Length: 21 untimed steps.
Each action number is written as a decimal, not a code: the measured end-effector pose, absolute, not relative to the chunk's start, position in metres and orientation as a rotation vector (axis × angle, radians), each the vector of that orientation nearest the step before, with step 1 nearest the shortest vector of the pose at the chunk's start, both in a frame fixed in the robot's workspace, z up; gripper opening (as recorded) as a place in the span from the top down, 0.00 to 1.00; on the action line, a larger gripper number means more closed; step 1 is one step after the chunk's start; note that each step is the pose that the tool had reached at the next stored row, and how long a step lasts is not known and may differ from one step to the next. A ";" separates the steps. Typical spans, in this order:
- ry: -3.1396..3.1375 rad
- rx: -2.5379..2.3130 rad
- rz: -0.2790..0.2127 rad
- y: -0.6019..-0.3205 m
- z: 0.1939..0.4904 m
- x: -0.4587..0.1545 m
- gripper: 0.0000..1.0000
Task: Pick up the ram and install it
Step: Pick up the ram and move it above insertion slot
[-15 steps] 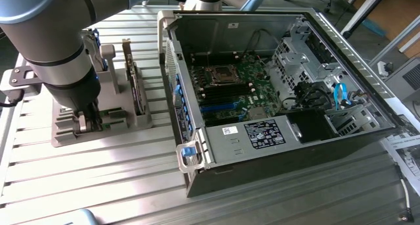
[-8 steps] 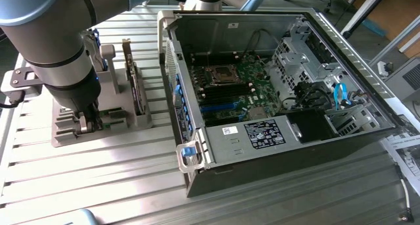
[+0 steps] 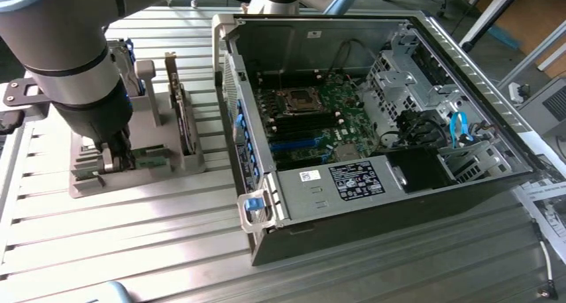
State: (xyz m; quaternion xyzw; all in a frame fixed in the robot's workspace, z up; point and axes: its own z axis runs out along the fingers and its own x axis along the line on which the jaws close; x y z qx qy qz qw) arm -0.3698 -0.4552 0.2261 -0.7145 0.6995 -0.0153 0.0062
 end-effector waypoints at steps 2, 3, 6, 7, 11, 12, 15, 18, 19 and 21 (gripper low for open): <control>2.189 -2.236 -0.048 -0.455 0.236 -0.370 0.86; 2.189 -2.236 -0.048 -0.455 0.240 -0.370 0.86; 2.189 -2.236 -0.048 -0.455 0.255 -0.370 0.86; 2.189 -2.236 -0.048 -0.455 0.259 -0.370 0.86; 2.189 -2.236 -0.048 -0.455 0.285 -0.370 0.86; 2.189 -2.236 -0.048 -0.455 0.289 -0.370 0.87; 2.189 -2.236 -0.048 -0.455 0.303 -0.370 0.87; 2.189 -2.236 -0.048 -0.455 0.319 -0.370 0.87; 2.189 -2.236 -0.048 -0.455 0.324 -0.370 0.87; 2.189 -2.236 -0.048 -0.455 0.335 -0.370 0.87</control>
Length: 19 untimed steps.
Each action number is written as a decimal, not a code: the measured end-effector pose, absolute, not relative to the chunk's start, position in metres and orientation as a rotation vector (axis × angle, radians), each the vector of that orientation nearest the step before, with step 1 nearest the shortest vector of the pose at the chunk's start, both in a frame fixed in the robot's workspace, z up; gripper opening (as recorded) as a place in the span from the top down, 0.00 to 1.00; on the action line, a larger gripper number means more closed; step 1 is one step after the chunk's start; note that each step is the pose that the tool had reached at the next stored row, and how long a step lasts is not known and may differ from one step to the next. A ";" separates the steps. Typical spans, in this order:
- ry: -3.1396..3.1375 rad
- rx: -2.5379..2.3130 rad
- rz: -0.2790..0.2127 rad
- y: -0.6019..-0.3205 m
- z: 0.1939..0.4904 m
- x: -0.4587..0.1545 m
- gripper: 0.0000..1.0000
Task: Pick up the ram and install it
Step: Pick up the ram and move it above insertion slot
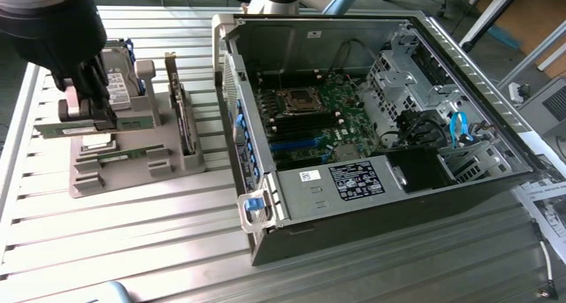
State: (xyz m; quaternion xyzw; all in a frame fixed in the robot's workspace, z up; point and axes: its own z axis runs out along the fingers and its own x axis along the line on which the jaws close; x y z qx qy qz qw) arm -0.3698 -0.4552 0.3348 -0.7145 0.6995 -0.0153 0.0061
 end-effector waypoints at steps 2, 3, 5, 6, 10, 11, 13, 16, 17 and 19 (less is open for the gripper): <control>2.189 -2.236 -0.048 -0.455 0.346 -0.370 0.87; 2.189 -2.236 -0.048 -0.455 0.351 -0.370 0.87; 2.189 -2.236 -0.048 -0.455 0.363 -0.370 0.87; 2.189 -2.236 -0.048 -0.455 0.368 -0.370 0.87; 2.190 -2.238 -0.044 -0.455 0.382 -0.364 0.87; 2.192 -2.239 -0.040 -0.456 0.382 -0.361 0.87; 2.195 -2.243 -0.033 -0.456 0.382 -0.352 0.87; 2.201 -2.248 -0.021 -0.456 0.382 -0.338 0.87; 2.203 -2.250 -0.016 -0.456 0.382 -0.334 0.87; 2.207 -2.255 -0.007 -0.457 0.382 -0.324 0.87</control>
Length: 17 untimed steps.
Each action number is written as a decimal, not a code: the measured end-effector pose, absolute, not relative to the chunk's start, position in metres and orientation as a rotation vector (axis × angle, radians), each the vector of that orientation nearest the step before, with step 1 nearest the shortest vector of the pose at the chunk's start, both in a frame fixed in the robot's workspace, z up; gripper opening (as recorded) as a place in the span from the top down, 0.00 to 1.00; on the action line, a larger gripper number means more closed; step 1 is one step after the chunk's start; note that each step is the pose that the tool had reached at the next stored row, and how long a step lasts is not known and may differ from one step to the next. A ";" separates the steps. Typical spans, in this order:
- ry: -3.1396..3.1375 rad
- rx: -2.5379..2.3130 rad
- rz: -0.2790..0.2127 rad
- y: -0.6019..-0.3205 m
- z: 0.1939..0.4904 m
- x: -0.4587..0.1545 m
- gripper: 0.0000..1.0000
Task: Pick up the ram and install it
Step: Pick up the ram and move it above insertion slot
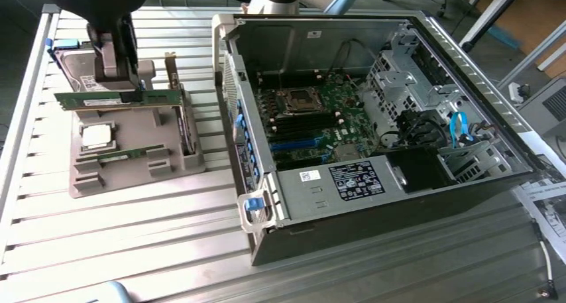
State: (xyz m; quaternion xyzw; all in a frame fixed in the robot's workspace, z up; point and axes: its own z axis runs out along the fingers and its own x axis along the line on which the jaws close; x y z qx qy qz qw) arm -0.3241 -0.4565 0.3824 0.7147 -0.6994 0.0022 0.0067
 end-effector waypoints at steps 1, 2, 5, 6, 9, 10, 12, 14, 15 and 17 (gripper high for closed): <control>-2.186 2.234 0.003 -0.457 0.382 -0.320 0.87; -2.184 2.232 -0.003 -0.457 0.382 -0.315 0.87; -2.178 2.226 -0.015 -0.457 0.382 -0.302 0.87; -2.177 2.225 -0.018 -0.457 0.382 -0.297 0.87; -2.171 2.219 -0.031 -0.456 0.381 -0.282 0.87; -2.169 2.216 -0.037 -0.456 0.380 -0.275 0.87; -2.164 2.212 -0.045 -0.455 0.379 -0.266 0.87; -2.161 2.208 -0.054 -0.455 0.379 -0.256 0.87; -2.159 2.206 -0.058 -0.454 0.378 -0.252 0.87; -2.155 2.203 -0.066 -0.454 0.377 -0.242 0.87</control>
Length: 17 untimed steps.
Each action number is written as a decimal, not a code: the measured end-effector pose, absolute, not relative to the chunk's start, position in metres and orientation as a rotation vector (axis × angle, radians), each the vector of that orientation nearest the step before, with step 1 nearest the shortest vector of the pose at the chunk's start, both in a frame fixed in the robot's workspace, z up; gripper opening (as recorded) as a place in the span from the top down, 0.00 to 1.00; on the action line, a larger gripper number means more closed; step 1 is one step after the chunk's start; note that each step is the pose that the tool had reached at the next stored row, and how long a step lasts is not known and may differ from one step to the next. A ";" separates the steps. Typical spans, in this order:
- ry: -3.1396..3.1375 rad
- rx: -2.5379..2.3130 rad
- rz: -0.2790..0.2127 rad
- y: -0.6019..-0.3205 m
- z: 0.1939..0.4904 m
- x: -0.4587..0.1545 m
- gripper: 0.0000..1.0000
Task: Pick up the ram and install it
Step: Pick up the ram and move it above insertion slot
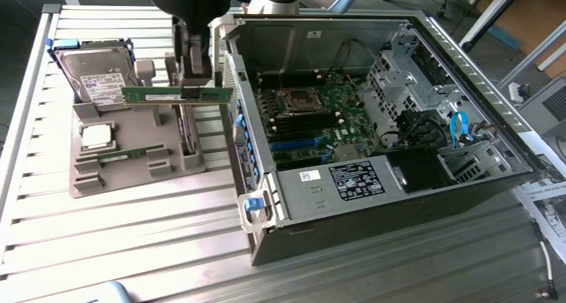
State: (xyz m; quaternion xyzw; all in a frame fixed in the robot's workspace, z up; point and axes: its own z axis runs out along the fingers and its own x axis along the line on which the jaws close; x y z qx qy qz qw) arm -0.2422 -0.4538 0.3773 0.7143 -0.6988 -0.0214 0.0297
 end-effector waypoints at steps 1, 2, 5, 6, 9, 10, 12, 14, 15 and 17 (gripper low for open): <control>-2.152 2.200 -0.072 -0.454 0.377 -0.236 0.87; -2.151 2.198 -0.075 -0.453 0.376 -0.231 0.87; -2.144 2.192 -0.088 -0.453 0.375 -0.218 0.87; -2.142 2.190 -0.092 -0.453 0.375 -0.213 0.87; -2.133 2.181 -0.112 -0.452 0.372 -0.194 0.87; -2.130 2.178 -0.117 -0.452 0.372 -0.189 0.87; -2.126 2.174 -0.126 -0.452 0.371 -0.180 0.87; -2.123 2.171 -0.132 -0.451 0.370 -0.171 0.87; -2.122 2.170 -0.134 -0.451 0.370 -0.167 0.87; -2.121 2.169 -0.136 -0.451 0.375 -0.157 0.87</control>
